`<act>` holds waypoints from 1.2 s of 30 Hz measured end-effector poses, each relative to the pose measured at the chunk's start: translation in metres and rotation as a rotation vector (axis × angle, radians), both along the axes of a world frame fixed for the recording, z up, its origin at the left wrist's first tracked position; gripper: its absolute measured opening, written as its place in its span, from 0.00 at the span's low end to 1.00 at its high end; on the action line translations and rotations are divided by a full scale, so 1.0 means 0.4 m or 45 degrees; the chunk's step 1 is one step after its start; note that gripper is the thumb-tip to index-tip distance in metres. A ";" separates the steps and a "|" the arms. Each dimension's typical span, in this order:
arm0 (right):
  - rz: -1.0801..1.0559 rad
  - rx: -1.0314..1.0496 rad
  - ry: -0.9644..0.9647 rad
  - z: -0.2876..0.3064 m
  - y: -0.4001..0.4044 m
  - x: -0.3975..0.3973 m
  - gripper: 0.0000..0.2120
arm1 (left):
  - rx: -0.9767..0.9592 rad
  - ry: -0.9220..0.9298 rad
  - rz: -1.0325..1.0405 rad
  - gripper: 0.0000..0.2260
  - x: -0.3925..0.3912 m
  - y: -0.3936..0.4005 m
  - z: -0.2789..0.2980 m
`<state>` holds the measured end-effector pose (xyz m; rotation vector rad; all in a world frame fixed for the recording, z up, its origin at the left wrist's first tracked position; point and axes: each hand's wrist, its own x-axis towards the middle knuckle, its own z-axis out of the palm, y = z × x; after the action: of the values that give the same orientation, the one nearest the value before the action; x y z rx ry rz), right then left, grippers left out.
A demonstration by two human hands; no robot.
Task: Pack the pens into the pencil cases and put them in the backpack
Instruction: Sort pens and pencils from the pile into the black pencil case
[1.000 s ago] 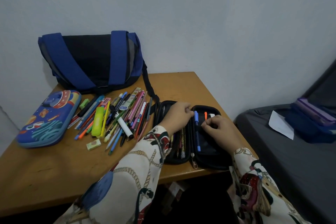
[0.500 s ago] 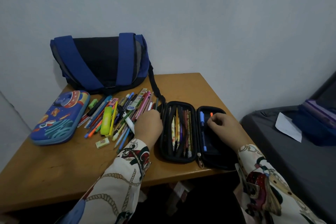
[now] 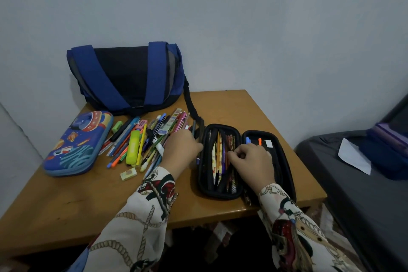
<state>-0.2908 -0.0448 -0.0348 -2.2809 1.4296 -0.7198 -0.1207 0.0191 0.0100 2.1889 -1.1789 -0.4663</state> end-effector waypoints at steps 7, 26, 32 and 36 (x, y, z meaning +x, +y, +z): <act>0.020 -0.026 -0.155 -0.012 -0.005 0.006 0.17 | 0.084 -0.002 -0.159 0.13 -0.080 0.020 -0.024; 0.008 -0.070 -0.208 -0.014 0.001 0.007 0.13 | 0.034 -0.375 -0.523 0.13 -0.124 0.027 -0.055; -0.016 -0.019 -0.216 -0.003 0.011 0.008 0.14 | -0.358 -0.083 -0.038 0.08 -0.078 0.030 -0.057; -0.064 0.072 -0.366 0.002 0.017 0.006 0.12 | -0.253 -0.133 0.053 0.09 -0.027 0.023 -0.063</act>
<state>-0.2883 -0.0381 -0.0338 -2.0087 1.3559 -0.9653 -0.1316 0.0281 -0.0150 2.0822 -1.1785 -0.2096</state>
